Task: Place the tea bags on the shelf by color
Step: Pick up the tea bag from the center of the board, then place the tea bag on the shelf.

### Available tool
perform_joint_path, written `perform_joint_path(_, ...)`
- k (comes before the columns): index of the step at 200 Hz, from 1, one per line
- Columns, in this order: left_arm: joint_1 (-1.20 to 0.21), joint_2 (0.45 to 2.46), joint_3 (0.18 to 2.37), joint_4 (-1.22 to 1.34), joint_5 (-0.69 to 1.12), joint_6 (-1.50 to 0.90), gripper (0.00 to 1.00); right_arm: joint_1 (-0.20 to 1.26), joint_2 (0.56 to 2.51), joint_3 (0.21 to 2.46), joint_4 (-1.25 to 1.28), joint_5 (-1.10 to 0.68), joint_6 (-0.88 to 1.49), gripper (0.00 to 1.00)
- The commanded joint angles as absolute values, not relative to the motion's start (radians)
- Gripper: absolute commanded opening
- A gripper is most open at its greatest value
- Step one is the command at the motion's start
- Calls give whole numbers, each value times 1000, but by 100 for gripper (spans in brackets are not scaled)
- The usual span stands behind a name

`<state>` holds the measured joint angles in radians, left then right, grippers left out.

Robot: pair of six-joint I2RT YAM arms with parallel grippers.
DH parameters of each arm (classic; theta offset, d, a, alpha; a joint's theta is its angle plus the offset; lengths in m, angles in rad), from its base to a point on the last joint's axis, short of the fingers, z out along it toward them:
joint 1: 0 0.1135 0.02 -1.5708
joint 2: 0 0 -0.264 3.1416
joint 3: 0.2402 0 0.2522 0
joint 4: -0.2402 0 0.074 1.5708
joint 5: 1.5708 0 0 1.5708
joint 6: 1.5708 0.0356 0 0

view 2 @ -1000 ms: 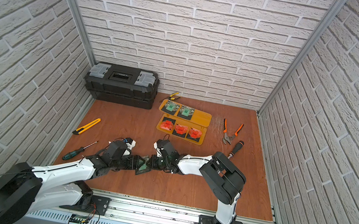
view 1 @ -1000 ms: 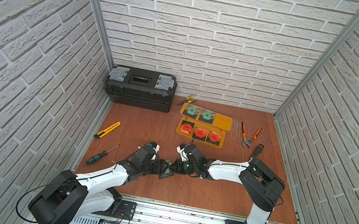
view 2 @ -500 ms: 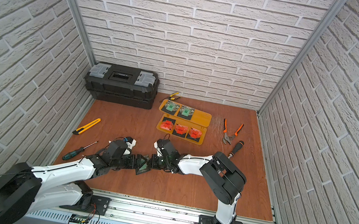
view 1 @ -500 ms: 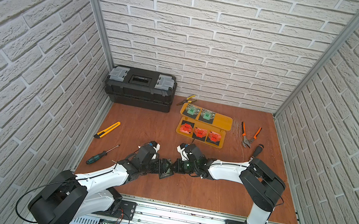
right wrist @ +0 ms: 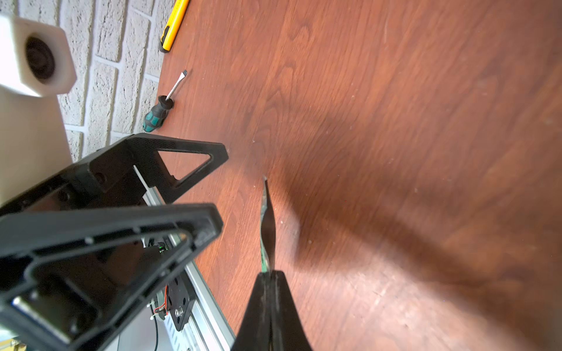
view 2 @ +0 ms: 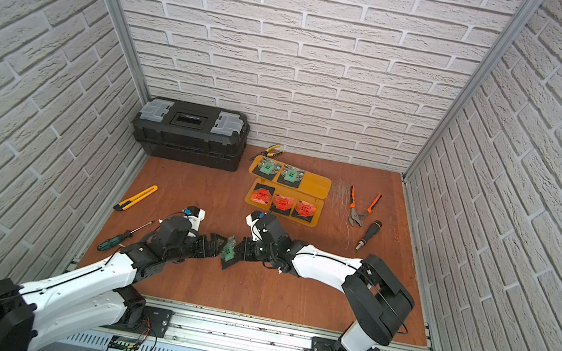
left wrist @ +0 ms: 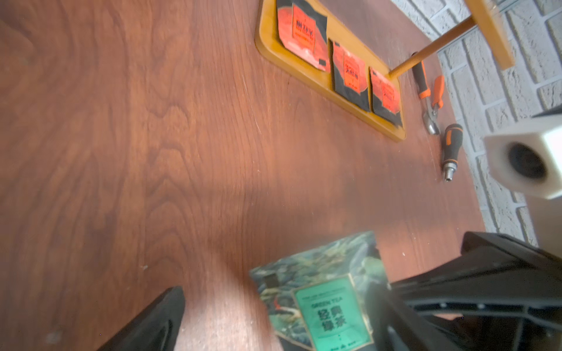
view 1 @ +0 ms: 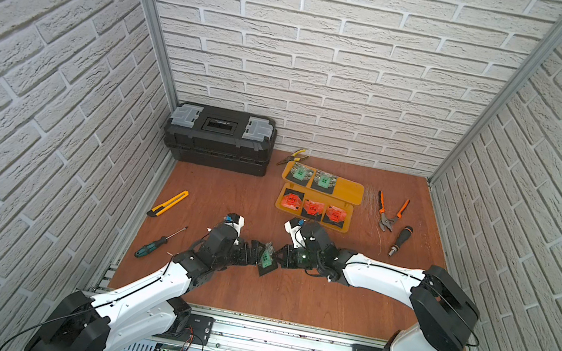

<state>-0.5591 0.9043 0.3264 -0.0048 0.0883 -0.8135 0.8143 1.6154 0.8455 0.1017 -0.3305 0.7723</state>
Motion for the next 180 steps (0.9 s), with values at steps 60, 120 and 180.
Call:
perform_joint_path(60,-548,793,314,-31,32,-799,98,751,1360,799,-99,-233,675,3)
perform_joint_path(120,-549,812,325,20,104,-760,99,654,1147,786,-263,-181,611,2)
perform_joint_path(180,-564,877,365,47,136,-738,98,506,1031,824,-383,-204,544,2)
